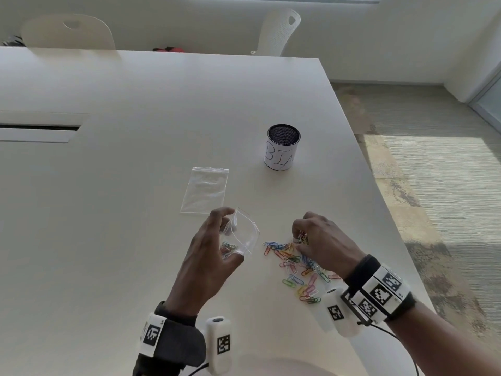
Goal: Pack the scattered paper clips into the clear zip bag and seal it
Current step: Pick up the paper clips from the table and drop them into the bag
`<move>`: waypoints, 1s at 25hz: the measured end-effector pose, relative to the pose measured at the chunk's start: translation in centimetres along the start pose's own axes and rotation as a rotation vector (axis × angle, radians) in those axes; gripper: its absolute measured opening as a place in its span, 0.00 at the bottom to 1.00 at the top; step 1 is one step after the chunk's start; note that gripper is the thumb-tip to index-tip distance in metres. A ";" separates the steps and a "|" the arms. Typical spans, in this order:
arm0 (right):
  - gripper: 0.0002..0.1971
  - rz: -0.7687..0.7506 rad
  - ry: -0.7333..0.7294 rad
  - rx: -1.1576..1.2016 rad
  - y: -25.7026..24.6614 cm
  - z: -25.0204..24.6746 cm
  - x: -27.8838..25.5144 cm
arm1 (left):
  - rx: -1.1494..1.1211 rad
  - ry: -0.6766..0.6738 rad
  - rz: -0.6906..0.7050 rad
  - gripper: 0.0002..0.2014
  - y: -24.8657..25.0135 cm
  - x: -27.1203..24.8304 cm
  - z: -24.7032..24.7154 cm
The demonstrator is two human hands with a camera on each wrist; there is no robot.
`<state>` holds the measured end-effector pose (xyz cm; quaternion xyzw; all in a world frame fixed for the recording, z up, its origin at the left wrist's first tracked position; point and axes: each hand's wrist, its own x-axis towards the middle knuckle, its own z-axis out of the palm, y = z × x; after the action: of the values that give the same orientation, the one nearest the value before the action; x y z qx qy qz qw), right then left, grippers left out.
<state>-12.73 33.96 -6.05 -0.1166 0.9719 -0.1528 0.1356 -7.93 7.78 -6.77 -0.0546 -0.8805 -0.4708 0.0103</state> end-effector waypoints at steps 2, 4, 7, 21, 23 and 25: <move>0.08 0.037 -0.042 0.026 0.1 -0.2 0.3 | -0.019 -0.008 0.001 0.37 0.0 0.0 -0.1; 0.08 0.043 -0.068 0.072 0.4 -0.4 0.5 | -0.023 -0.019 0.004 0.37 -0.1 0.1 -0.1; 0.07 0.032 -0.075 0.125 0.8 -0.7 0.6 | -0.020 -0.025 0.014 0.37 -0.1 0.4 0.0; 0.06 -0.025 0.214 0.974 -4.1 -4.9 -1.9 | -0.045 -0.047 0.076 0.33 0.1 0.8 -0.2; 0.06 -0.055 0.231 1.016 -6.4 -4.9 -2.1 | -0.048 -0.037 0.082 0.34 0.0 0.7 0.0; 0.05 -0.072 0.252 0.934 -8.2 -4.4 -2.0 | -0.060 -0.033 0.086 0.35 -0.1 0.7 0.1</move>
<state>-10.67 28.04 1.16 -0.0572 0.8035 -0.5904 0.0494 -8.62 7.87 -6.86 -0.1005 -0.8628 -0.4952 0.0146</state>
